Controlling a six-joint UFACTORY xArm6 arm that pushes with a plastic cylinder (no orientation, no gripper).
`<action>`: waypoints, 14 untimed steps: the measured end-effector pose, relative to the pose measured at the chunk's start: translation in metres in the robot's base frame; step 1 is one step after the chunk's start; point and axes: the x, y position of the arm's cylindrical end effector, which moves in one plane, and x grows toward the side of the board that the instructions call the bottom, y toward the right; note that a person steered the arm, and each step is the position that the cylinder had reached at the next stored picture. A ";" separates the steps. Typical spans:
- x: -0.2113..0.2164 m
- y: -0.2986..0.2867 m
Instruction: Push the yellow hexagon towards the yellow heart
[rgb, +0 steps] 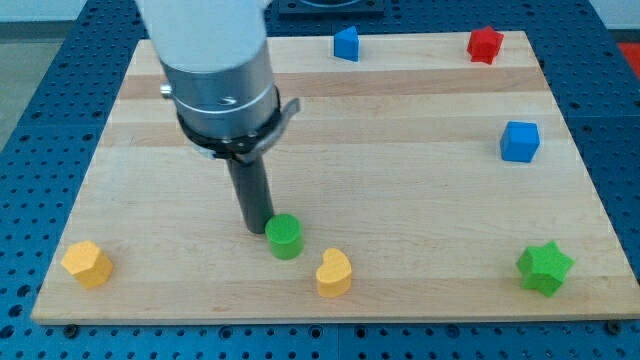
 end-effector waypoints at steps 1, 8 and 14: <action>0.010 0.017; 0.061 -0.217; 0.062 -0.066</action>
